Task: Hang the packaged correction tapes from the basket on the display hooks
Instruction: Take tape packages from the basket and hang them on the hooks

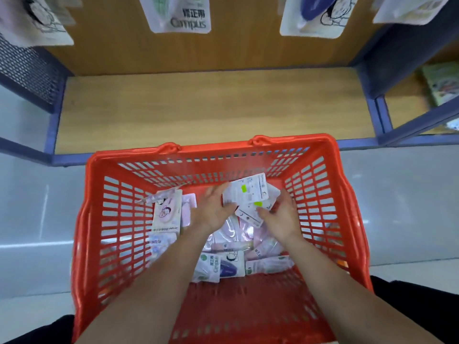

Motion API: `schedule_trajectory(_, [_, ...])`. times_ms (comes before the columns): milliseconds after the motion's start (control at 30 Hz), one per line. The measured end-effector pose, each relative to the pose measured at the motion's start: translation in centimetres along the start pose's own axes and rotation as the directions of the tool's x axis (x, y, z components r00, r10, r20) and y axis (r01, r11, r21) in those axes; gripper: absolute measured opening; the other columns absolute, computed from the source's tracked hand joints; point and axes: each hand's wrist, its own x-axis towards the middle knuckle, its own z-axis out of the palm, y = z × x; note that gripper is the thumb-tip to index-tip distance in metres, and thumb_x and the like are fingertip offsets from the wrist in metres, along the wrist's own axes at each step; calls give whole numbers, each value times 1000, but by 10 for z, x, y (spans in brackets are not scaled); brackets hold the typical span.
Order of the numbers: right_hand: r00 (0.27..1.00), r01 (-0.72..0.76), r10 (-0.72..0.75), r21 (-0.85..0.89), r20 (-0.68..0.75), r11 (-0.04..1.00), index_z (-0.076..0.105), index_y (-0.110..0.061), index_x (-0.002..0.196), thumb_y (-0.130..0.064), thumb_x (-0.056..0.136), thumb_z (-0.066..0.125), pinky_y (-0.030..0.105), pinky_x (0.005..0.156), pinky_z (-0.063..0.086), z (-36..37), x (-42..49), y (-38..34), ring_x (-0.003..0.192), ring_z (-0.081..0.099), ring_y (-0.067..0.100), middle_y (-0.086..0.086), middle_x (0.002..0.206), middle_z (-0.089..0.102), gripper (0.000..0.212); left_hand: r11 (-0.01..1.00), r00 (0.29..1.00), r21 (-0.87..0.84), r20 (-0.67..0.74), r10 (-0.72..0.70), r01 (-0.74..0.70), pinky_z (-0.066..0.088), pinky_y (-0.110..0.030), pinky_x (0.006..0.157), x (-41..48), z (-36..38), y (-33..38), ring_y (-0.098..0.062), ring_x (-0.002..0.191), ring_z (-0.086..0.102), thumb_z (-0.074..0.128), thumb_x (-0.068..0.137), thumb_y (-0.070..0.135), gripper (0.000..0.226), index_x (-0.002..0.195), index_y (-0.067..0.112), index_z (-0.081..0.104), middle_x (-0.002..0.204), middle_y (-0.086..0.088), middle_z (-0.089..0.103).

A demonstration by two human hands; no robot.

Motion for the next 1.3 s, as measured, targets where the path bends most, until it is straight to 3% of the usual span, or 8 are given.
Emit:
schedule_trajectory(133, [999, -43, 39, 191, 23, 981, 53, -18, 120, -13, 79, 83, 25, 77, 54, 3, 6, -3, 96, 69, 13, -8, 103, 70, 51, 999, 998, 31, 48, -41, 39, 38, -37, 113, 6, 11, -9, -22, 134, 43, 71, 89, 50, 66, 149, 40, 46, 130, 3, 39])
schedule_trajectory(300, [995, -67, 44, 278, 88, 958, 59, -18, 118, -15, 84, 80, 45, 87, 60, 9, 9, -4, 91, 74, 14, -5, 99, 77, 40, 999, 1000, 49, 13, 3, -3, 42, -37, 107, 5, 19, -13, -14, 126, 44, 78, 81, 48, 41, 115, 33, 64, 123, 12, 44])
schedule_trajectory(533, [984, -145, 86, 423, 155, 895, 58, -21, 100, -7, 96, 65, 55, 90, 59, 6, 9, -5, 101, 72, 27, 5, 108, 72, 17, 999, 999, 46, 41, 13, -15, 46, -34, 92, -6, 16, -3, -14, 110, 50, 79, 81, 46, 52, 129, 34, 61, 92, 17, 61])
schedule_trajectory(700, [979, -144, 54, 476, 196, 867, 65, -12, 100, -7, 94, 66, 44, 81, 59, -4, 10, -7, 92, 73, 27, 14, 108, 74, 7, 960, 995, -270, 83, -56, 76, 56, -40, 93, -21, 15, 7, -10, 98, 70, 80, 81, 47, 40, 113, 33, 59, 106, 16, 71])
schedule_trajectory(867, [949, -166, 1, 500, 315, 850, 68, -9, 112, -10, 92, 73, 36, 69, 60, -14, -6, -15, 88, 76, 24, 10, 106, 77, 21, 882, 996, -463, 54, -66, 84, 59, -57, 83, -38, 9, 10, -27, 94, 75, 84, 67, 47, 51, 108, 26, 61, 109, -2, 74])
schedule_trajectory(1000, [886, -116, -116, 456, 449, 883, 68, -14, 121, 10, 86, 70, 37, 77, 62, -21, -18, -19, 98, 75, 25, 8, 110, 77, 43, 808, 991, -574, 72, -114, 135, 64, -38, 70, -55, -7, 15, -23, 91, 74, 77, 89, 7, 32, 112, 6, 54, 118, -15, 71])
schedule_trajectory(1167, [877, -45, -159, 408, 453, 912, 66, -22, 126, 11, 94, 57, 33, 77, 59, -39, -32, -35, 100, 73, 24, 7, 114, 75, 47, 855, 996, -510, 51, -72, 88, 60, -31, 64, -79, -43, 11, -24, 88, 72, 76, 88, 3, 33, 115, 5, 56, 116, -16, 72])
schedule_trajectory(1300, [880, 25, -204, 386, 429, 922, 65, -14, 126, -3, 90, 73, 45, 83, 61, -58, -43, -51, 100, 73, 27, 12, 118, 73, 38, 896, 999, -445, 34, -1, 16, 54, -24, 56, -104, -77, 22, -14, 75, 73, 79, 86, 6, 31, 111, 16, 65, 105, -8, 74])
